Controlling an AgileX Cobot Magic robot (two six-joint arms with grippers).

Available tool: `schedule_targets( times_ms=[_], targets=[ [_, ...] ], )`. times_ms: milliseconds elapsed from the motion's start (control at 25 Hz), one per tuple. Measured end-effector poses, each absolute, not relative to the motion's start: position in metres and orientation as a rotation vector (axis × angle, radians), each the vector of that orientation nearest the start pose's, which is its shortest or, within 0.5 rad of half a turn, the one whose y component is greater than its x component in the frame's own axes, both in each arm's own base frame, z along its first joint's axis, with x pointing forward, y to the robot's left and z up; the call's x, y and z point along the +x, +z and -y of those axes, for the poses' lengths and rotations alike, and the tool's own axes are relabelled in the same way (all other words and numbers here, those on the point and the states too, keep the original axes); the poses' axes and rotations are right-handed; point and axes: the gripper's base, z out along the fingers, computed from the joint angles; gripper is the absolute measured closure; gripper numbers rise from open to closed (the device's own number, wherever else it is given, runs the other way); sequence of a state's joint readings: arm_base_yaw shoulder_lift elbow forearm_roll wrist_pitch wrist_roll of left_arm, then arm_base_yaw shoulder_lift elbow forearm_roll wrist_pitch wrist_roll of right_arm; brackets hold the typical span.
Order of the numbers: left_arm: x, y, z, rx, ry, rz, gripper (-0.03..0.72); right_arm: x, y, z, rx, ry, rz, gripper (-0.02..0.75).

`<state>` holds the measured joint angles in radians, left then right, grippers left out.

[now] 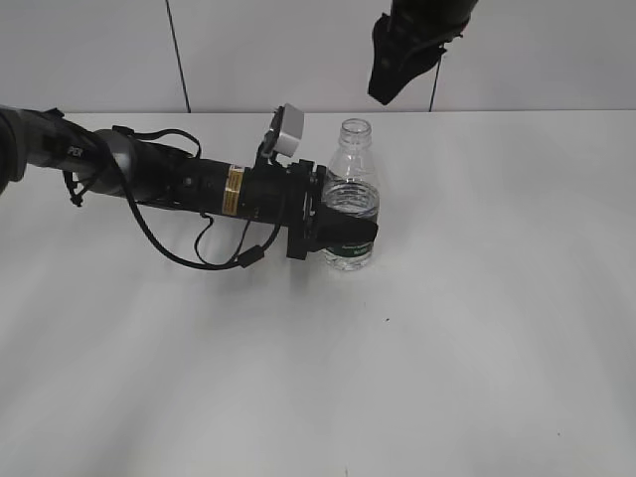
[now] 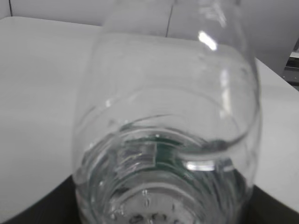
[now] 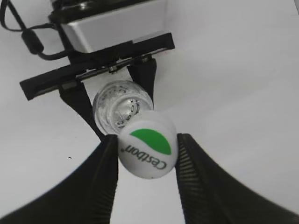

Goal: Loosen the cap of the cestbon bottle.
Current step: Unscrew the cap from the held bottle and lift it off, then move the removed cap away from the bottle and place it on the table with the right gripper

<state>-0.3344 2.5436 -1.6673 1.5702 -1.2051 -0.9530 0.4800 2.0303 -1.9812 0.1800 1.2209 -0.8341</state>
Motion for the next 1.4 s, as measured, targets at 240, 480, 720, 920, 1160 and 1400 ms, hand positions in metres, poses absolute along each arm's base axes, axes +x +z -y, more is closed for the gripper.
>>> schedule_targets(
  times_ms=[240,480,720,920,1160,1400],
  targets=[
    [0.417,0.065,0.235,1.375,-1.209,-1.473,0.282,0.413,0.307,-0.164,-1.079,0.208,-2.511,0.443],
    [0.417,0.065,0.235,1.364,-1.212,-1.476,0.282,0.446,0.282,-0.098,-0.608,0.227,-2.701,0.443],
    [0.418,0.065,0.235,1.356,-1.213,-1.477,0.282,0.463,0.253,-0.056,-0.396,0.226,-2.799,0.443],
    [0.418,0.066,0.235,1.349,-1.215,-1.480,0.282,0.473,0.222,-0.043,-0.341,0.225,-2.854,0.443],
    [0.418,0.066,0.235,1.340,-1.217,-1.482,0.282,0.484,0.192,-0.043,-0.313,0.227,-2.853,0.444],
    [0.418,0.066,0.235,1.334,-1.218,-1.484,0.282,0.490,0.161,-0.043,-0.299,0.227,-2.883,0.444]
  ],
)
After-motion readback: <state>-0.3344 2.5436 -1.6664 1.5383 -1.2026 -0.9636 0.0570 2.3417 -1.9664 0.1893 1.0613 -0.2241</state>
